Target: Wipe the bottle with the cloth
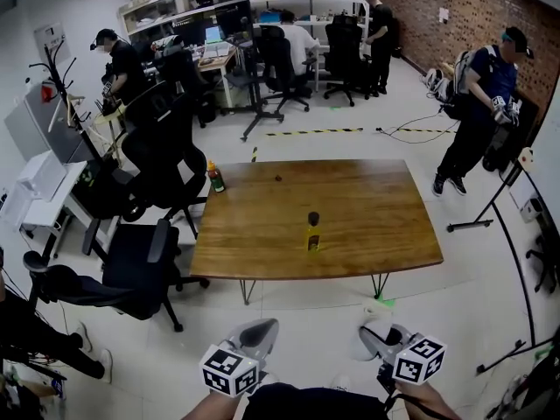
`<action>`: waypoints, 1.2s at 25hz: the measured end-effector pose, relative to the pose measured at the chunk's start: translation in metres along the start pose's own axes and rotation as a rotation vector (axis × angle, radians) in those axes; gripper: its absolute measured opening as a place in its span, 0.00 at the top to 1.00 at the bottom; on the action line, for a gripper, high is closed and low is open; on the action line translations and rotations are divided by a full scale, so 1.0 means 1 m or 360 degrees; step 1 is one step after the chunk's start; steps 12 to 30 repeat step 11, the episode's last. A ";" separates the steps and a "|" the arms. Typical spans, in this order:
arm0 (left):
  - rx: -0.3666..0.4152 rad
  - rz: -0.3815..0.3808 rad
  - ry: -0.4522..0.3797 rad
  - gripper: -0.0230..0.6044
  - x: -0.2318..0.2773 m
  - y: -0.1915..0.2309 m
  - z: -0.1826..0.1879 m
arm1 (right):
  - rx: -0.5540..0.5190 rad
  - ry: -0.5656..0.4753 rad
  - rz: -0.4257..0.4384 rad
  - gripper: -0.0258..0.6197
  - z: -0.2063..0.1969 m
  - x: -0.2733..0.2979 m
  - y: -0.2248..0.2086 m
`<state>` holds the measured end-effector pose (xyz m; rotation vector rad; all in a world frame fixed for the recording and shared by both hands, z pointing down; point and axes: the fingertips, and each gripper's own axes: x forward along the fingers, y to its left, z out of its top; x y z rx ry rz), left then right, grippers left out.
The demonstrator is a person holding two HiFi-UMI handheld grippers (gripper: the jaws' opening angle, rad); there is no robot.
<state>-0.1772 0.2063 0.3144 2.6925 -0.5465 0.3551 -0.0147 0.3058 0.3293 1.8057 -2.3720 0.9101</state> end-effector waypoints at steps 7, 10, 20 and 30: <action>-0.0017 -0.0030 -0.0016 0.94 0.004 0.005 0.006 | -0.0027 -0.0016 -0.0033 0.85 0.001 0.000 0.002; 0.0010 -0.0033 -0.0016 0.94 0.004 0.006 0.008 | -0.0045 -0.0020 -0.0053 0.85 0.006 -0.001 -0.002; 0.0016 -0.0034 -0.0015 0.94 0.003 0.007 0.008 | -0.0053 -0.0021 -0.0060 0.85 0.007 -0.001 -0.004; 0.0016 -0.0034 -0.0015 0.94 0.003 0.007 0.008 | -0.0053 -0.0021 -0.0060 0.85 0.007 -0.001 -0.004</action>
